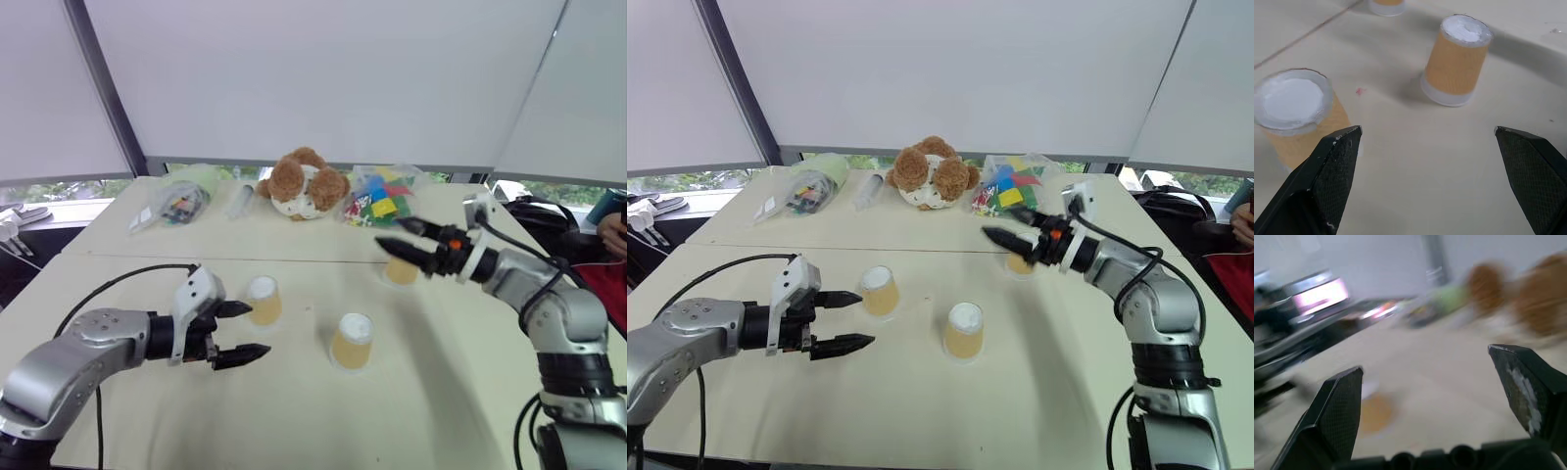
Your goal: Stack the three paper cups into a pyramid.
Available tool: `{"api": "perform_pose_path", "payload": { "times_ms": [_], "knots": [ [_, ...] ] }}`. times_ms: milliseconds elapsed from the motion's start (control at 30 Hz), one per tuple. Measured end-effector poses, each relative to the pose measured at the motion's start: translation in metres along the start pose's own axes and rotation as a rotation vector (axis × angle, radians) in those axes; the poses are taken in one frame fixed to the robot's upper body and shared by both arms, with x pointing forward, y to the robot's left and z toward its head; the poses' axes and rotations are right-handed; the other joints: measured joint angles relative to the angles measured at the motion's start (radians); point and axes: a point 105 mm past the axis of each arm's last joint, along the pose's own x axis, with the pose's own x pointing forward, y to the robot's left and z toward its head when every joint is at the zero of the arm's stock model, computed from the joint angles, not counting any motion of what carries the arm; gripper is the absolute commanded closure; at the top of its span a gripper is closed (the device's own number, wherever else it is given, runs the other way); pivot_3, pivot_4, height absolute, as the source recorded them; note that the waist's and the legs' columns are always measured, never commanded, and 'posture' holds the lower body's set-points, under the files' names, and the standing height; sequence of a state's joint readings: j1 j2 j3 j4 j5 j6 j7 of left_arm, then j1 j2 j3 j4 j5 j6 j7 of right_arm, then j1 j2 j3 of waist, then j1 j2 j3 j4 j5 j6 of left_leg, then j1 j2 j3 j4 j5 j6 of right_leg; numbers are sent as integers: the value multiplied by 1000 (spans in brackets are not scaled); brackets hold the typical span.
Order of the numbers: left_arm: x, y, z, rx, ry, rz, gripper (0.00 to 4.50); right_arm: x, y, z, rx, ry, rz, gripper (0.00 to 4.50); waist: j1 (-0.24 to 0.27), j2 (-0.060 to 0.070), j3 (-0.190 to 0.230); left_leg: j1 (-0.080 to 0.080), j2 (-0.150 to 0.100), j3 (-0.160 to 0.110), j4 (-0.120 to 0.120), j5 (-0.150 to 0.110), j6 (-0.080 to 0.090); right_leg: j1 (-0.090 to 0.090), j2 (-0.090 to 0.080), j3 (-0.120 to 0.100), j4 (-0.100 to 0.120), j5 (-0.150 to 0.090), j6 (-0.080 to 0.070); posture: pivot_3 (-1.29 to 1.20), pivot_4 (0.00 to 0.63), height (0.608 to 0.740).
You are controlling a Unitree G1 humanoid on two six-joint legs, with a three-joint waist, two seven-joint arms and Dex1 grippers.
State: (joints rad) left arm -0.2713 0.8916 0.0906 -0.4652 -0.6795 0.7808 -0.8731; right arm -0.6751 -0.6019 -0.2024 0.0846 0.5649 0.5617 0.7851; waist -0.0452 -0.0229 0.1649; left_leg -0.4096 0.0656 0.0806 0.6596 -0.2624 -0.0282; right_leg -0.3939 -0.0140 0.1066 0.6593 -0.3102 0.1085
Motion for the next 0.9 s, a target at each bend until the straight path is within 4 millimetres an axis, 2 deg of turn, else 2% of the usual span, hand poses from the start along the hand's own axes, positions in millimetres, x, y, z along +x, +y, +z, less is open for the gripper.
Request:
{"api": "perform_pose_path", "payload": {
  "times_ms": [33, 100, 200, 267, 500, 867, 900],
  "knots": [
    [0, 1, 0, -2, -6, 5, 0, 1, -20, -10, -55, 40, -107, 72, 1, 0, 0, 0, 0, 0, 0, 0, 0, 0, -1, 0, 0, 0, 0, 0, 150, 740],
    [1, 2, 0, -11, -15, 7, 0, 2, -39, -33, -99, 104, -205, 72, 0, 0, 0, 0, 0, 1, 0, 0, 0, -1, -1, 0, 0, 0, 0, 0, 150, 740],
    [3, 2, 2, -15, -32, 6, 0, 2, -54, -63, -100, 151, -289, 72, -1, 0, 0, -1, 0, 2, 0, 0, 0, -2, 0, 1, 0, 0, 0, 0, 150, 740],
    [4, 3, 2, -20, -35, 19, 0, 0, -59, -74, -106, 172, -311, 72, -1, 1, 0, -1, 0, 2, -1, 0, 0, -2, -1, 1, 1, 0, 0, 0, 150, 740],
    [3, 3, 2, -34, -43, 48, 0, 2, -67, -86, -117, 187, -328, 72, -2, 1, 0, -1, 1, 2, 0, 0, -1, -2, 0, 1, 3, 0, 0, 0, 150, 740],
    [5, 5, 8, -48, -97, 80, 0, 8, -67, -102, -50, 205, -326, 72, -2, 1, 0, -1, 0, 2, 1, 0, -1, -2, -1, 1, 3, 0, 1, 0, 150, 740],
    [5, 6, 8, -46, -98, 83, 0, 8, -67, -102, -48, 204, -329, 296, -2, 1, 0, -1, 0, 2, 1, 0, -1, -2, -1, 1, 3, 0, 1, 0, 150, 740]
  ]
}}
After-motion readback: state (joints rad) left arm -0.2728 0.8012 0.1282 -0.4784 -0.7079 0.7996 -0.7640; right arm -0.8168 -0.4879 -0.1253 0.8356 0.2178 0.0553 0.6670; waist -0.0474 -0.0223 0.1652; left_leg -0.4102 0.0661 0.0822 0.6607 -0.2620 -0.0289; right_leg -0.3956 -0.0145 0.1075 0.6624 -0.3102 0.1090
